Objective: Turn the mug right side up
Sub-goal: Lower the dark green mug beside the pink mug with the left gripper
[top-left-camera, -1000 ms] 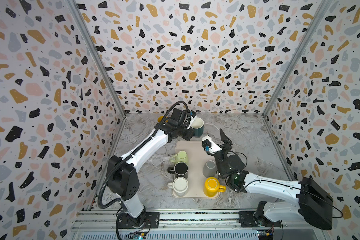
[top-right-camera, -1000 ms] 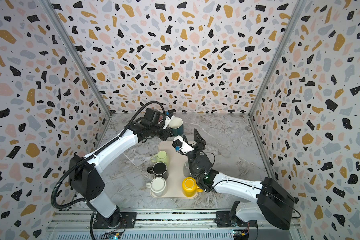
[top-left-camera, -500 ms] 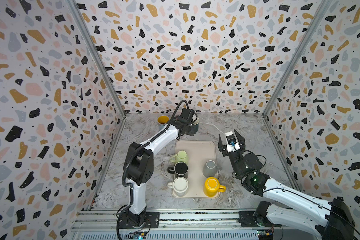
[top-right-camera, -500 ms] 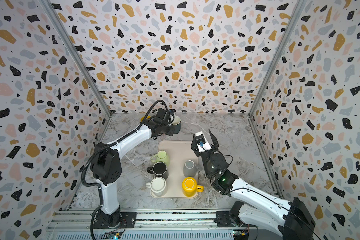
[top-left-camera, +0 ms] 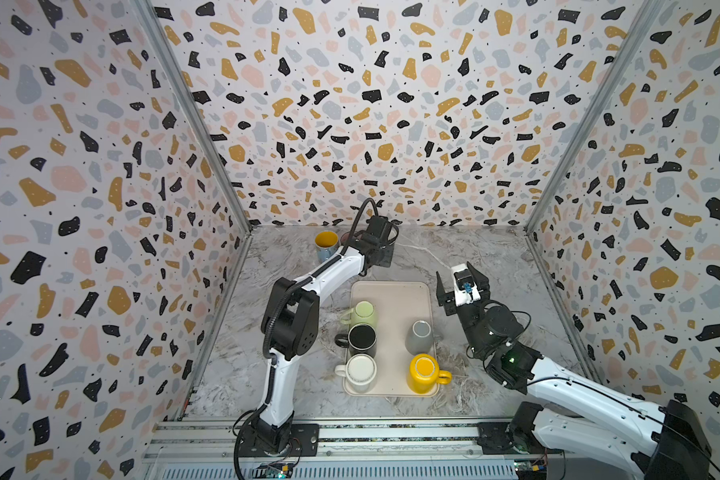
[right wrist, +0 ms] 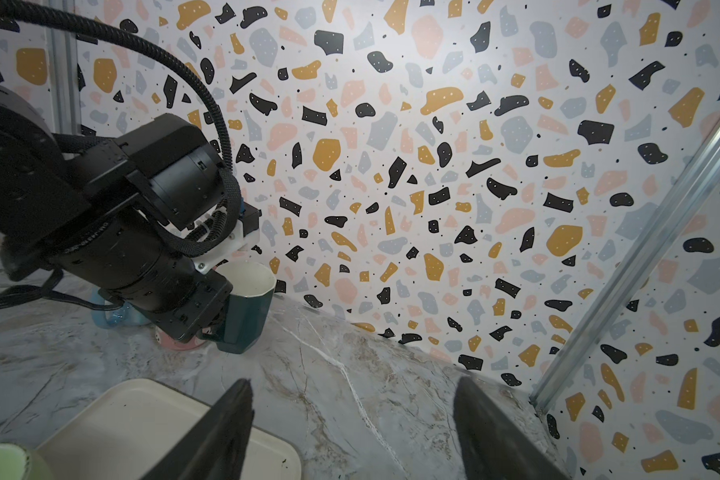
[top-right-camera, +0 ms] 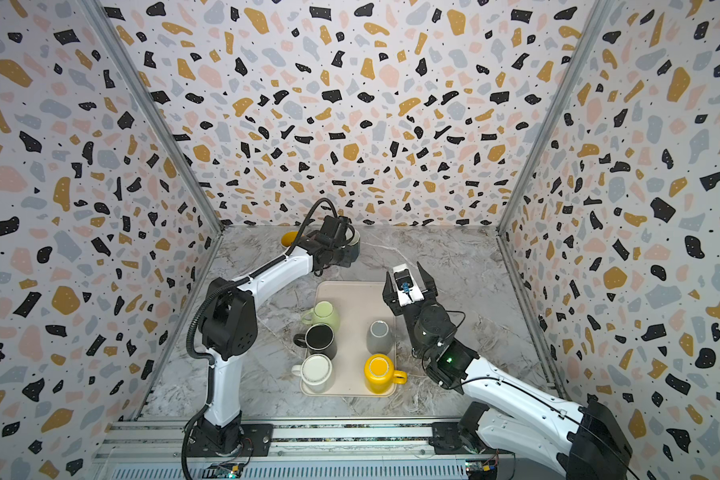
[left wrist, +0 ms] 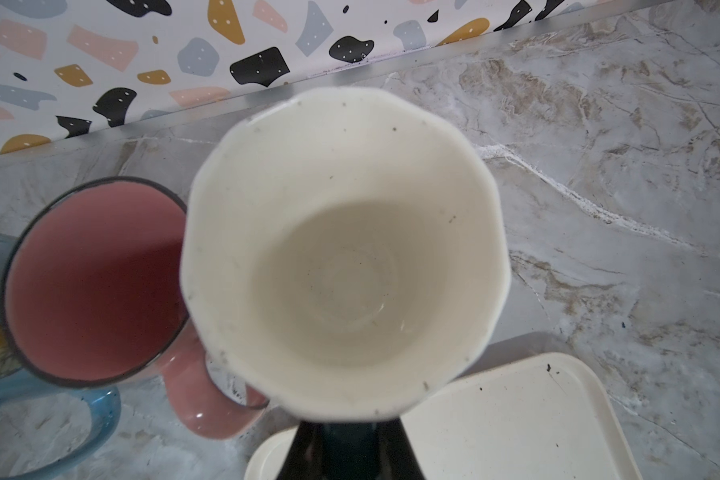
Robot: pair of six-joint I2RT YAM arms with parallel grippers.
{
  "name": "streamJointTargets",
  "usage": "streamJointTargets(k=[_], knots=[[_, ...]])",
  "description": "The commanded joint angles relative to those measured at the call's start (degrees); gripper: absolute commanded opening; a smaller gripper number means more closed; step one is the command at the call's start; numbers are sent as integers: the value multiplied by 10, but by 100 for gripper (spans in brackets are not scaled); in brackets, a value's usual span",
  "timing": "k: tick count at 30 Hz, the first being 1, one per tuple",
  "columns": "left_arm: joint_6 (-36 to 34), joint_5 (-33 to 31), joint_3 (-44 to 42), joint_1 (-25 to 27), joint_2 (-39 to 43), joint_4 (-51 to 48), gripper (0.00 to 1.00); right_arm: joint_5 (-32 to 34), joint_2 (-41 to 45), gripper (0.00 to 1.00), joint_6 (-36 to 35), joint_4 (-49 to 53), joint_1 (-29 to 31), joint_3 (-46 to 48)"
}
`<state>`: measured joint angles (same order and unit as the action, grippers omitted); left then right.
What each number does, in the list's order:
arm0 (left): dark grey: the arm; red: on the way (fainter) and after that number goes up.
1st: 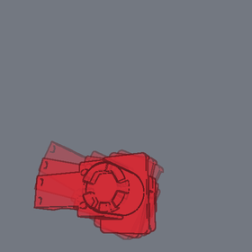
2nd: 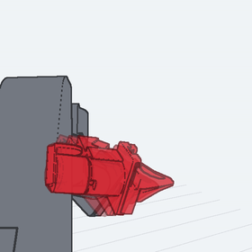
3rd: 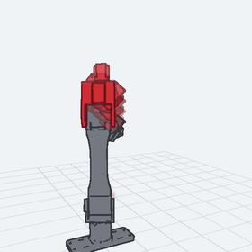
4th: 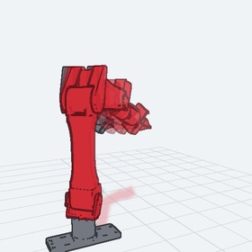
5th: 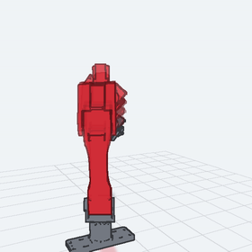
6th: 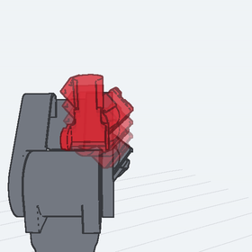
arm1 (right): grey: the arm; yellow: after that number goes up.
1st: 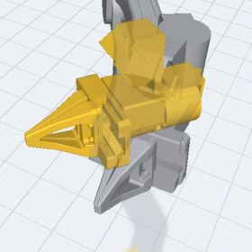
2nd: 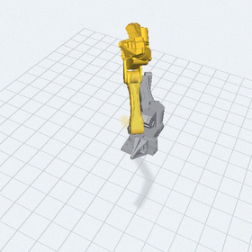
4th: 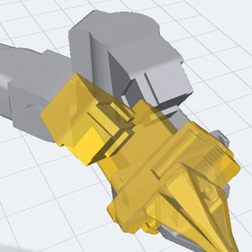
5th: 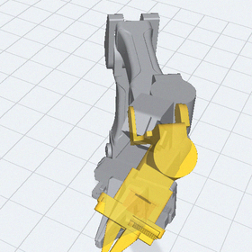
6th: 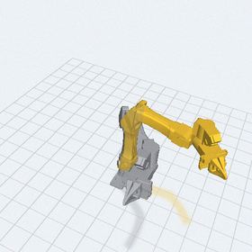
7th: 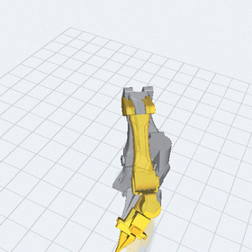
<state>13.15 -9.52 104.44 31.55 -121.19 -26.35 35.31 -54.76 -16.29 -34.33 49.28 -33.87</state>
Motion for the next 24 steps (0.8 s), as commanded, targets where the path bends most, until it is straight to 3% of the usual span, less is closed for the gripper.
streamJointTargets(k=[1,24], knots=[[10,-2,41,-5,-5,56,0,-12,18,78,12,-1,-6,-1],[22,5,29,-26,-34,66,0,-28,7,78,34,12,-19,-1]])
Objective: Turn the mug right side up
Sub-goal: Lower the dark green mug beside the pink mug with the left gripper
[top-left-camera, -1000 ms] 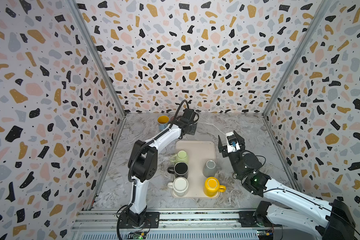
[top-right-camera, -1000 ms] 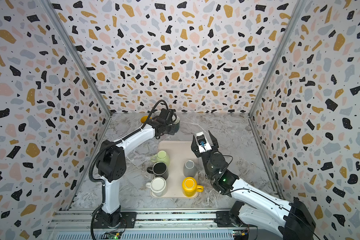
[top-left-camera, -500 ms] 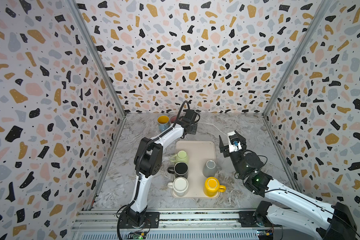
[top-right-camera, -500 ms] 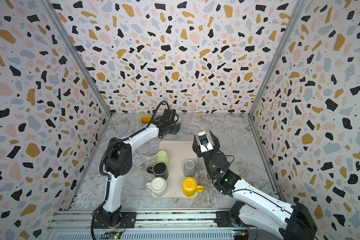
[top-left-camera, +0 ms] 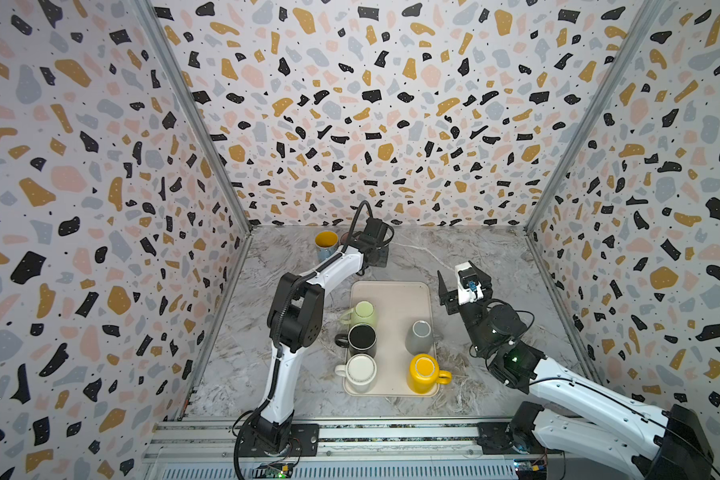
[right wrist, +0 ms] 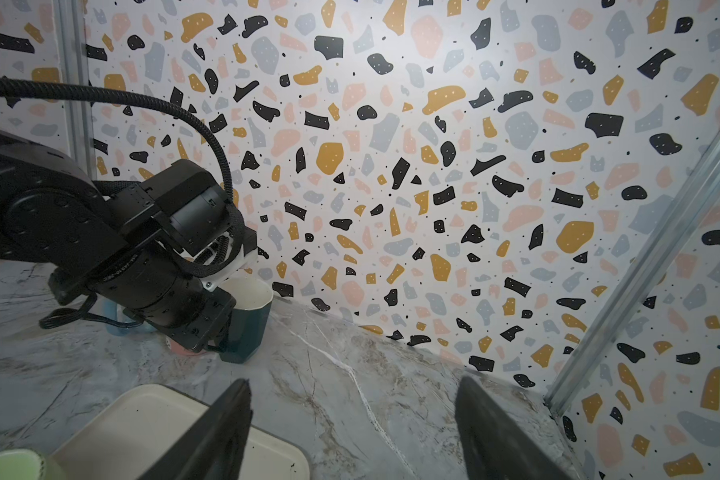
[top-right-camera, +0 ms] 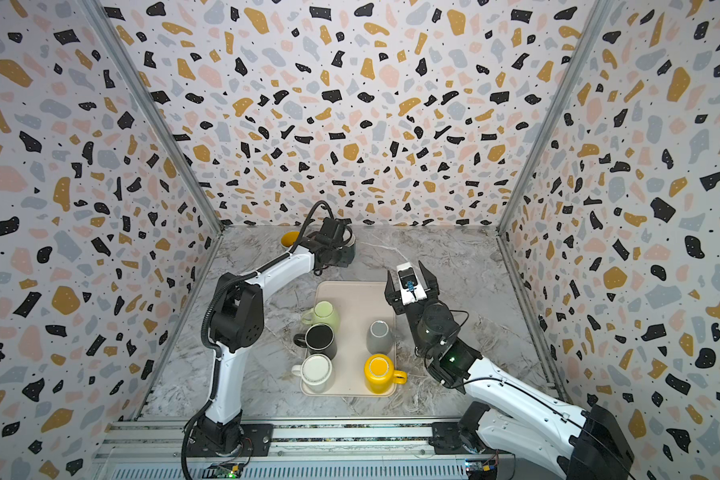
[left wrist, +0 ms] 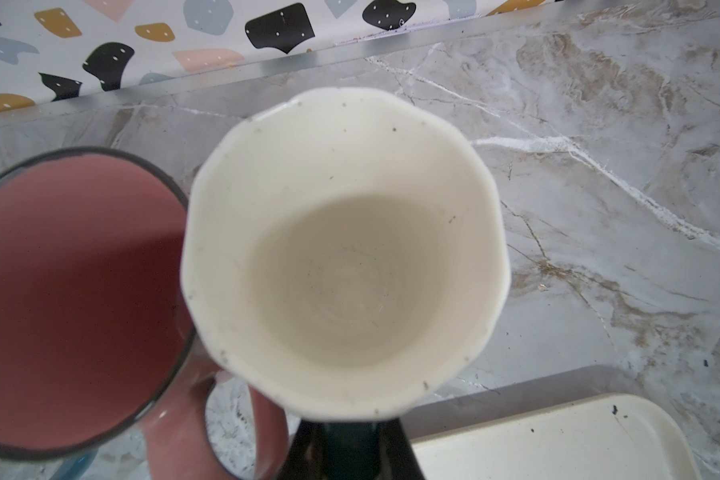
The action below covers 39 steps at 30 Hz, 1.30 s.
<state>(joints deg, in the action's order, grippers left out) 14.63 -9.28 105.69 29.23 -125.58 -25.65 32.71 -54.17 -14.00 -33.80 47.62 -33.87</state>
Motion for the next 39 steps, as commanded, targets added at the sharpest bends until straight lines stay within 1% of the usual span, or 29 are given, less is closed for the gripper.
streamJointTargets(k=[1,6,22,30,33,35,39], knots=[[7,5,15,-4,9,60,0,-2,0,78,12,7,-2,-2],[10,15,13,-4,5,59,0,-5,-4,78,18,9,-3,-2],[7,15,5,-8,-1,55,0,-6,-9,79,23,11,-3,-3],[5,15,-1,-8,-4,53,7,-8,-15,79,25,11,-3,-4],[4,18,-5,-8,-4,53,12,-9,-16,79,27,11,-4,-4],[3,21,-6,-8,-3,53,19,-9,-16,79,28,11,-4,-4],[3,23,-12,-8,0,53,25,-11,-16,79,30,14,-4,-5]])
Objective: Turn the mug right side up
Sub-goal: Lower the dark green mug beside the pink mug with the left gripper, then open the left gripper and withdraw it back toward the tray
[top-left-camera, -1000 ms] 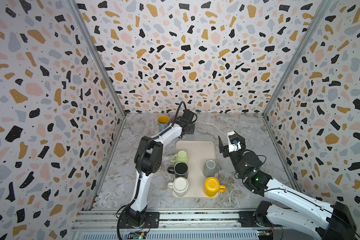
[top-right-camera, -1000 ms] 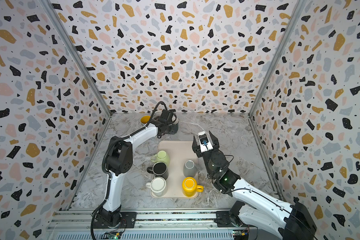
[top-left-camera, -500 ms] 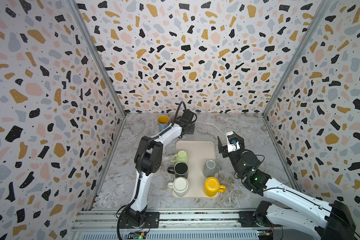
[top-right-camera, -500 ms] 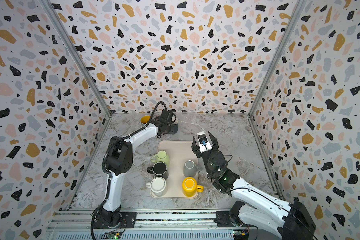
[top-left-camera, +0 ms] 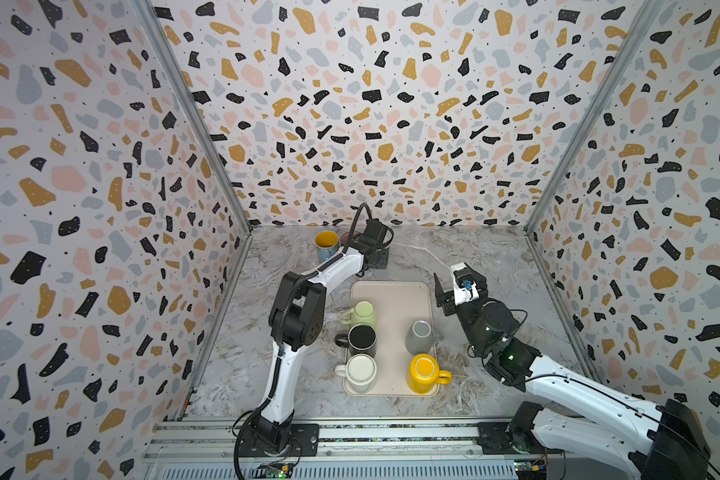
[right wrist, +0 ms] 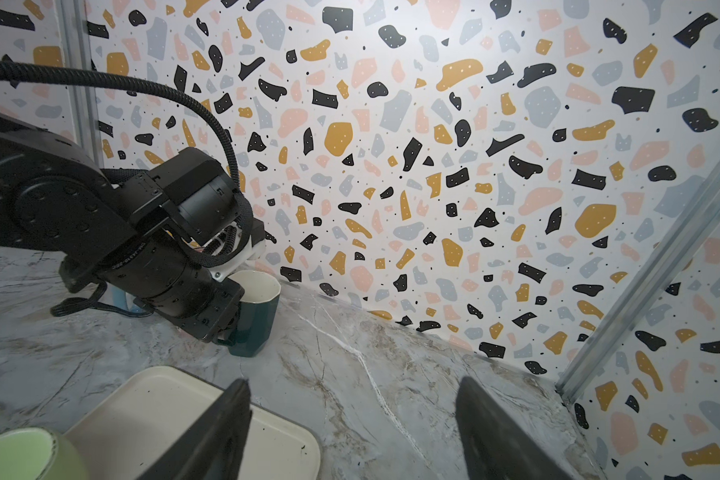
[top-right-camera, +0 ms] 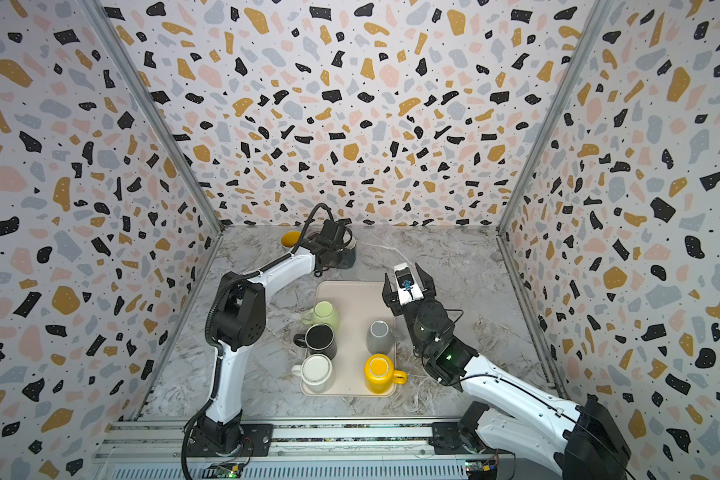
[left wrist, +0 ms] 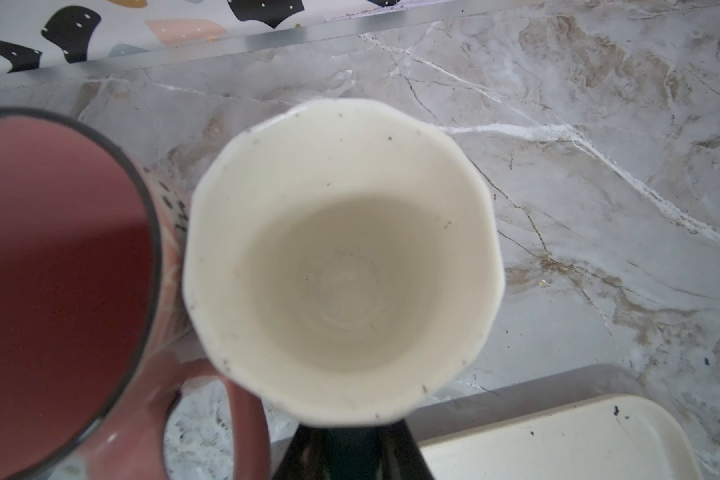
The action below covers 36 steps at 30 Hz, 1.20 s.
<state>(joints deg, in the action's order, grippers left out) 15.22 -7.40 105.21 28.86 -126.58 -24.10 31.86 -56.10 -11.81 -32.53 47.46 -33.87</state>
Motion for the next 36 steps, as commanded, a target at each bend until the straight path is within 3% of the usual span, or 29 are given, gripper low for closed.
streamJointTargets(k=[1,8,19,28,36], knots=[[-3,6,-9,-5,12,37,26,-2,4,79,8,1,-3,-6],[-2,6,-19,-4,21,35,37,-6,4,79,14,1,-3,-6],[2,13,-67,-4,62,34,45,-15,1,79,21,8,-3,-11],[5,38,-142,4,144,42,49,-23,0,79,31,12,-3,-14],[13,106,-262,45,278,67,50,-35,-6,79,45,16,-2,-18]])
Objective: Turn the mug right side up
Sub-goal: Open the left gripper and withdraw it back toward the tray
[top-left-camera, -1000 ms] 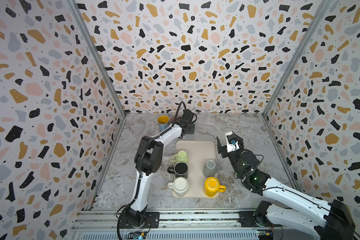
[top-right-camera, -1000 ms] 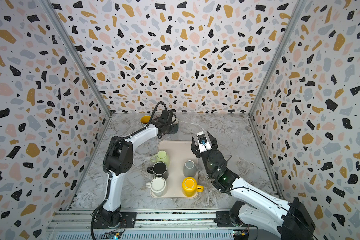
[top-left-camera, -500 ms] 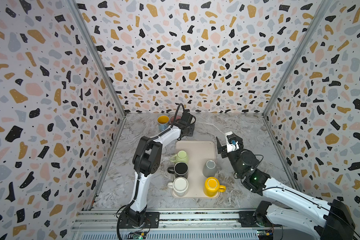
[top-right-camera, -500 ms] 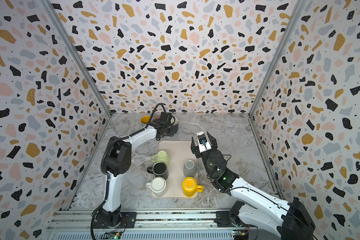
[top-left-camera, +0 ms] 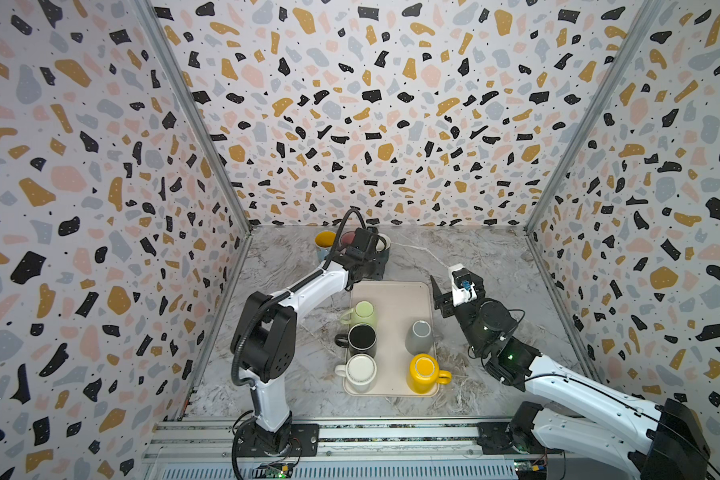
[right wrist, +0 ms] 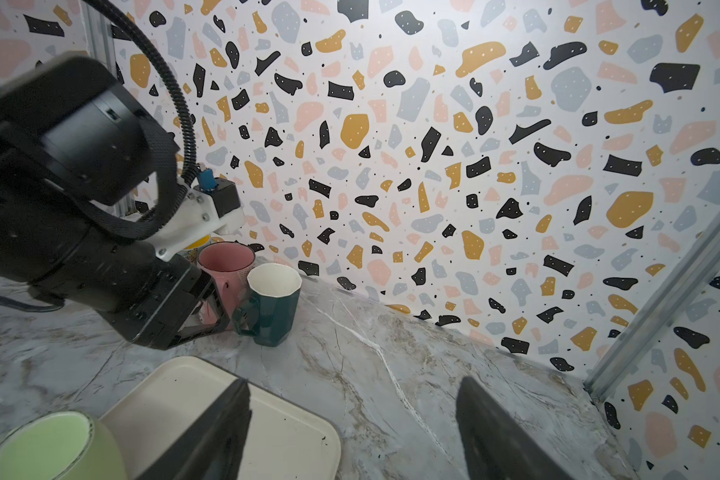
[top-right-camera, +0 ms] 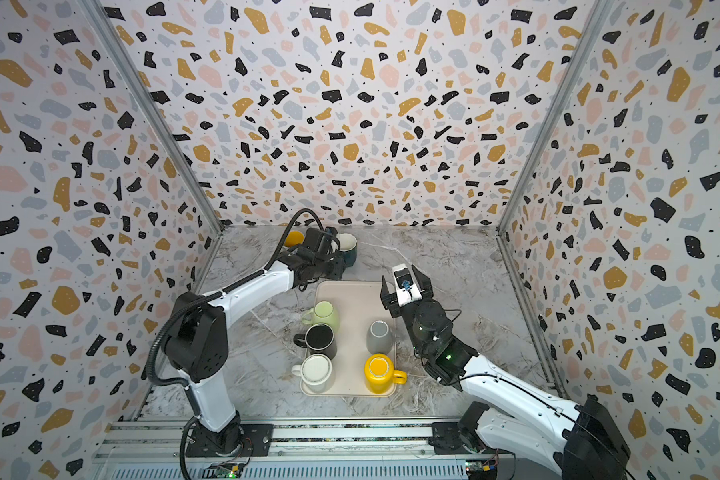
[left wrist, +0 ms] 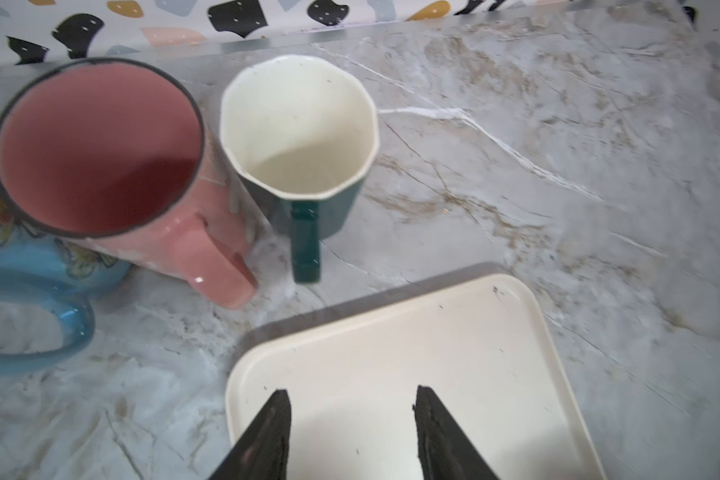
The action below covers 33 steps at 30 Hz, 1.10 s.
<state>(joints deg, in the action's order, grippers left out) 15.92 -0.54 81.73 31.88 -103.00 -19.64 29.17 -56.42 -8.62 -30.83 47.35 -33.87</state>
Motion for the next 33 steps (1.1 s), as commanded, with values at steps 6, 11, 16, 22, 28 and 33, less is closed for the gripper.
streamJointTargets(k=[6,11,16,22,28,33], knots=[[11,34,-120,20,159,12,51,-25,-13,79,24,5,2,-24],[28,0,-177,19,248,-9,54,-44,-23,79,47,6,4,-27],[95,2,-226,6,320,6,55,-58,-39,79,64,19,6,-37],[263,80,-305,-67,401,113,58,-62,-51,79,73,29,7,-50],[444,127,-347,-129,431,160,61,-65,-66,79,80,43,8,-64],[549,237,-365,-165,376,178,60,-62,-74,80,82,54,8,-73]])
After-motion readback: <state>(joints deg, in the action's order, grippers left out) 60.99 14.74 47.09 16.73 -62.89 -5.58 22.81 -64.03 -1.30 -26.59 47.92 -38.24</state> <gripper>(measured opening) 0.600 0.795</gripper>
